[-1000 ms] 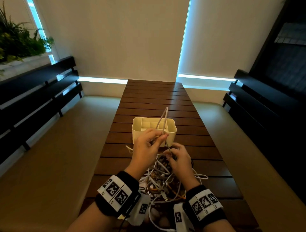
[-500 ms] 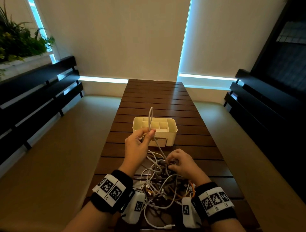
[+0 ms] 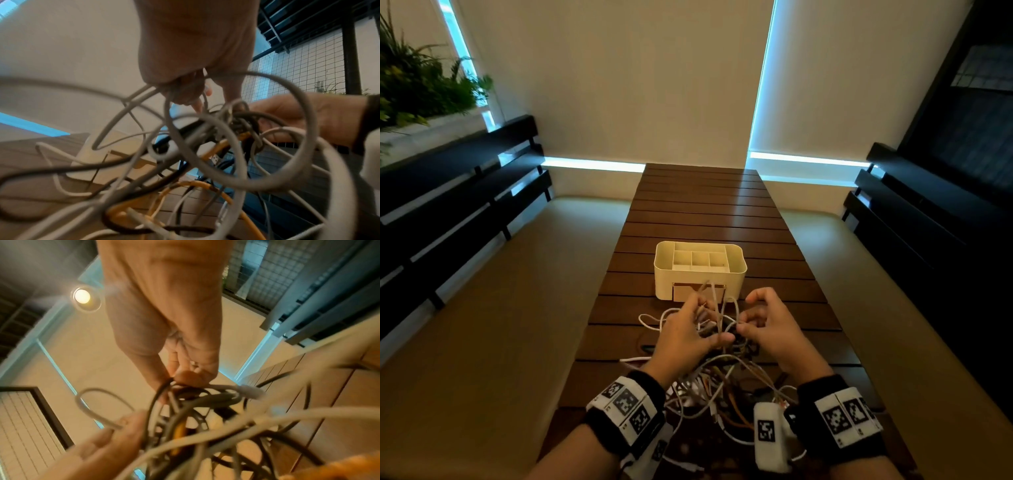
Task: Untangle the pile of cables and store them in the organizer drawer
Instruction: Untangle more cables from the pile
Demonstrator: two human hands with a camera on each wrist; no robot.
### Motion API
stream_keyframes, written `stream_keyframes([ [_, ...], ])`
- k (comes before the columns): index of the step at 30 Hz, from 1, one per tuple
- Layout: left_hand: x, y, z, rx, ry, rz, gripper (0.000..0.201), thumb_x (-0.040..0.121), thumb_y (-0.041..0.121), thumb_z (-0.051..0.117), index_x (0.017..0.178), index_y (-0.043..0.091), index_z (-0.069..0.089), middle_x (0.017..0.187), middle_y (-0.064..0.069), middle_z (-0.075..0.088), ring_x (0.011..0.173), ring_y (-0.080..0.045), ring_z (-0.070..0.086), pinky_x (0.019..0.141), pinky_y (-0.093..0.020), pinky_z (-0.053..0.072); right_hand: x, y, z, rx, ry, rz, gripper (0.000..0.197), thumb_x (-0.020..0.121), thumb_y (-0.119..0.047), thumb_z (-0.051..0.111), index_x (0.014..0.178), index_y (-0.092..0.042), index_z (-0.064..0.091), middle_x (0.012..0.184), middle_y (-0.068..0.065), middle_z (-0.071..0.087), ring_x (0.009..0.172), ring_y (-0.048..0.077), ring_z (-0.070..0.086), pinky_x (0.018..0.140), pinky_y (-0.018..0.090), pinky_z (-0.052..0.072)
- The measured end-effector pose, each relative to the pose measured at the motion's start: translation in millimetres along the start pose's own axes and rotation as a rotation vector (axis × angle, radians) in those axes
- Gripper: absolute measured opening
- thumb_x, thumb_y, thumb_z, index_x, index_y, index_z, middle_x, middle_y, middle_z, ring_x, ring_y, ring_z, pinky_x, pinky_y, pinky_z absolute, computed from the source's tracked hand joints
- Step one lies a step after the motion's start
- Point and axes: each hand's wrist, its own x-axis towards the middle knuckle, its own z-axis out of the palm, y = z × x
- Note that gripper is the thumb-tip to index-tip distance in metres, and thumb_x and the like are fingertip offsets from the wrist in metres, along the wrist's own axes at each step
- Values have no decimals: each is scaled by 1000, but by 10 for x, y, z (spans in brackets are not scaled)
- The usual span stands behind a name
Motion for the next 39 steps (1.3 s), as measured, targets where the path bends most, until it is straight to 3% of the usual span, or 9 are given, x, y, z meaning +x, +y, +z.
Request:
stream_keyframes([
  [5, 2, -23, 63, 57, -37, -20, 57, 62, 39, 83, 103, 28, 45, 92, 9, 69, 88, -2, 66, 81, -34, 56, -13, -36, 37, 215, 13, 43, 46, 73, 15, 63, 95, -18, 40, 75, 7, 60, 62, 11, 58, 56, 21, 48],
  [9, 5, 42, 86, 237, -106, 24, 49, 62, 40, 67, 101, 32, 39, 84, 5, 67, 75, -12, 66, 70, -41, 57, -49, -6, 119, 255, -13, 71, 42, 72, 15, 60, 90, -17, 41, 71, 3, 54, 59, 9, 51, 54, 21, 45],
  [14, 3, 120, 76, 561, -66, 78, 64, 78, 26, 62, 132, 29, 28, 89, 6, 61, 80, -17, 61, 69, -31, 52, -60, 13, 287, -477, 153, -30, 31, 70, 0, 59, 76, -22, 38, 83, -1, 46, 65, 13, 41, 54, 25, 33],
  [19, 7, 60, -52, 519, -59, 29, 56, 75, 28, 66, 123, 28, 37, 84, 7, 61, 75, -13, 60, 66, -31, 56, -82, 146, 202, -813, 264, 15, 20, 82, -18, 58, 83, -26, 39, 95, -6, 37, 70, 8, 42, 74, 27, 36],
  [24, 16, 55, 6, 343, -74, -25, 37, 74, 23, 70, 94, 27, 39, 83, 5, 65, 76, -13, 64, 67, -32, 56, 7, 166, 86, -857, 105, 206, 13, 86, -22, 56, 89, -31, 48, 100, -6, 50, 96, 16, 50, 84, 37, 31],
  [27, 32, 55, -21, 226, -110, -61, 36, 75, 15, 73, 93, 22, 43, 86, 4, 66, 78, -9, 65, 67, -22, 54, 35, 148, -30, -610, -96, 143, 24, 81, -20, 65, 87, -40, 54, 105, -12, 55, 106, 12, 48, 90, 37, 35],
  [31, 0, 40, -41, 127, -107, -44, 38, 75, 11, 75, 95, 17, 43, 87, 0, 67, 79, -10, 67, 74, -29, 58, -28, 124, -124, -323, -275, 42, 24, 78, -16, 71, 95, -31, 67, 118, -11, 49, 114, 11, 47, 100, 34, 40],
  [35, 21, 120, -113, -68, -74, -73, 50, 64, 10, 85, 95, 15, 46, 99, 5, 64, 97, -7, 64, 78, -22, 56, 31, 238, -59, -492, 20, -20, 23, 80, -30, 69, 64, -43, 59, 98, -22, 53, 109, 11, 50, 99, 45, 38],
  [39, 93, 282, -361, -209, -20, -8, 57, 61, -6, 82, 94, 19, 43, 106, 8, 57, 109, -11, 57, 89, -27, 52, 52, 328, -11, -339, 217, 10, 17, 89, -20, 58, 74, -29, 58, 85, -11, 58, 92, 17, 57, 83, 36, 48],
])
